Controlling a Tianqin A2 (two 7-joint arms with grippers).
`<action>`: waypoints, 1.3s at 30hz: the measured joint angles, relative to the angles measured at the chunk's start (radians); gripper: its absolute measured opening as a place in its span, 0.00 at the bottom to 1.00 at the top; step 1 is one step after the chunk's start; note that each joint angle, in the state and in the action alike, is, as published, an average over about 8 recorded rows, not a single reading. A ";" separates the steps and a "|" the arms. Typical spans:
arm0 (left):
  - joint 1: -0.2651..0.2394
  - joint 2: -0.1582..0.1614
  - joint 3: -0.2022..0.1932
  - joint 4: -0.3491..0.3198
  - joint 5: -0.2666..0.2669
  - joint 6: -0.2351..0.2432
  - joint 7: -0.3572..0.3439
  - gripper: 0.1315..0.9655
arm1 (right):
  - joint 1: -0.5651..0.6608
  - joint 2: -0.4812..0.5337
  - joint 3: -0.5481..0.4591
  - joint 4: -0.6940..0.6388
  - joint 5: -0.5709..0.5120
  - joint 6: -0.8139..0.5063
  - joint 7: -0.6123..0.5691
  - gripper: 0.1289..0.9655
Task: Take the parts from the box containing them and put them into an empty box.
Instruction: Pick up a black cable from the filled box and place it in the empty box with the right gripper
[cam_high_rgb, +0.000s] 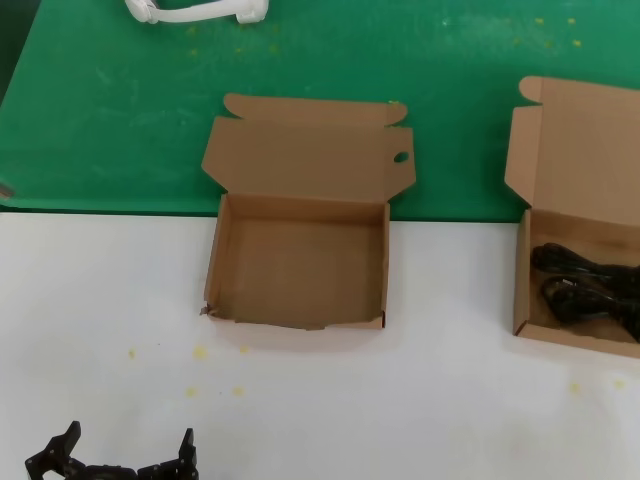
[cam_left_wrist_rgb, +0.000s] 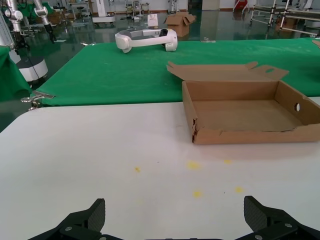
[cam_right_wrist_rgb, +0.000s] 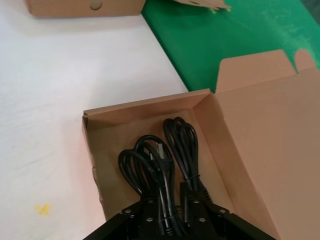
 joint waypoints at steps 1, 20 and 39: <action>0.000 0.000 0.000 0.000 0.000 0.000 0.000 1.00 | 0.001 -0.003 -0.001 -0.005 0.000 -0.001 -0.004 0.10; 0.000 0.000 0.000 0.000 0.000 0.000 0.000 1.00 | 0.085 -0.076 -0.033 -0.158 0.013 -0.001 -0.111 0.40; 0.000 0.000 0.000 0.000 0.000 0.000 0.000 1.00 | 0.103 -0.099 -0.056 -0.211 0.034 0.005 -0.132 0.34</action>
